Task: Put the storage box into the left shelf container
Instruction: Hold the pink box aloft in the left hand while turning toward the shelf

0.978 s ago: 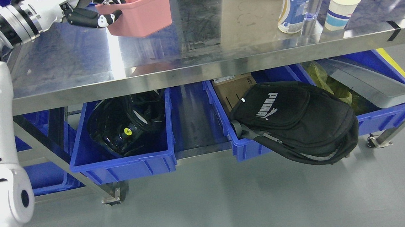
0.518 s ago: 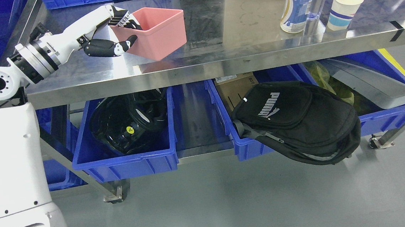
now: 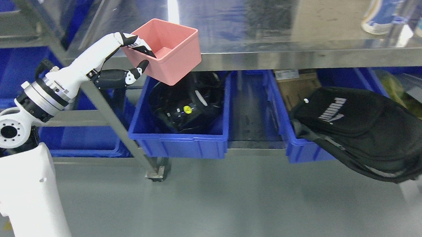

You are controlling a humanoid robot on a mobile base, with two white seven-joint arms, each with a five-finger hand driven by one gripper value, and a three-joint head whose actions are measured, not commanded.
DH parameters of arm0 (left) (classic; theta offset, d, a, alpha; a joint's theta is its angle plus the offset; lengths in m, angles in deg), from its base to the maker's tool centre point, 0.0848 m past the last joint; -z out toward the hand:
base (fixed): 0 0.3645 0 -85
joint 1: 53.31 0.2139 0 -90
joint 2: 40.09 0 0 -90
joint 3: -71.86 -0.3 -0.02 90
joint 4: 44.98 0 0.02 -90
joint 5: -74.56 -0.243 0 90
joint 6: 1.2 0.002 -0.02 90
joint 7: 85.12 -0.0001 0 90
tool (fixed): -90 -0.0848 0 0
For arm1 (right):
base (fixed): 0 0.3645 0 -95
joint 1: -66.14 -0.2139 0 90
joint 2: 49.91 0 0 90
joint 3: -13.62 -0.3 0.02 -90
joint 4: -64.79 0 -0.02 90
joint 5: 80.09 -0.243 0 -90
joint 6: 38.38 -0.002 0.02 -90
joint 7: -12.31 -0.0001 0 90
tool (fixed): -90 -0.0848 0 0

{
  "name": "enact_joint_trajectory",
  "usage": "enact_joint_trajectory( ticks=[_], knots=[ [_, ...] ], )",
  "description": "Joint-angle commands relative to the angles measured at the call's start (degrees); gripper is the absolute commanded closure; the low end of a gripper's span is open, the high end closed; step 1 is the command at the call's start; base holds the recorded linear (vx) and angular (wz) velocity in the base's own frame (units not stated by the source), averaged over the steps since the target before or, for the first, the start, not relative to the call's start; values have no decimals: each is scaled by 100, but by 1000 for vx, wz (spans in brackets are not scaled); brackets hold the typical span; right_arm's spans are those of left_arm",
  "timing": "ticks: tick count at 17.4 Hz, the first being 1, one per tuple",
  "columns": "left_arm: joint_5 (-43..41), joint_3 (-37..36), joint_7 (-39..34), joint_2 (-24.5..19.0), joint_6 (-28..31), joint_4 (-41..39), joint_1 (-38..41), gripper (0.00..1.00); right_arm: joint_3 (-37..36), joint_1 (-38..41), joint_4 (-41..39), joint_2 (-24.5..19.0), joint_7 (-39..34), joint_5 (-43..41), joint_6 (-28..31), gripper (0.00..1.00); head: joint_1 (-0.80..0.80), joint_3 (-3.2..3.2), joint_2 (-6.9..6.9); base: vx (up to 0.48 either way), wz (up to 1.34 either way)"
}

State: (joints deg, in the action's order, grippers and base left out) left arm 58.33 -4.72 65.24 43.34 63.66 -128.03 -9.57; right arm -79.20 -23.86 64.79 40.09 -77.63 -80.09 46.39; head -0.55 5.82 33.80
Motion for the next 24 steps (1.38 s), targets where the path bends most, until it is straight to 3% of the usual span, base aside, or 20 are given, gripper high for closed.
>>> enact_joint_trajectory(
  ticks=[1,13,24],
  knots=[
    [-3,425,-7,556,-97,-818,223,100,0,44,-100,100,-6,-18,-5,0,0,0,0,-100,781],
    [-21,407,-7,556,-413,-818,803,99,0,44,-100,100,-6,-18,-5,0,0,0,6,-57,1095],
    [-21,390,-16,556,-422,-809,741,98,0,44,-100,100,-6,-18,-5,0,0,0,6,166,750]
  ],
)
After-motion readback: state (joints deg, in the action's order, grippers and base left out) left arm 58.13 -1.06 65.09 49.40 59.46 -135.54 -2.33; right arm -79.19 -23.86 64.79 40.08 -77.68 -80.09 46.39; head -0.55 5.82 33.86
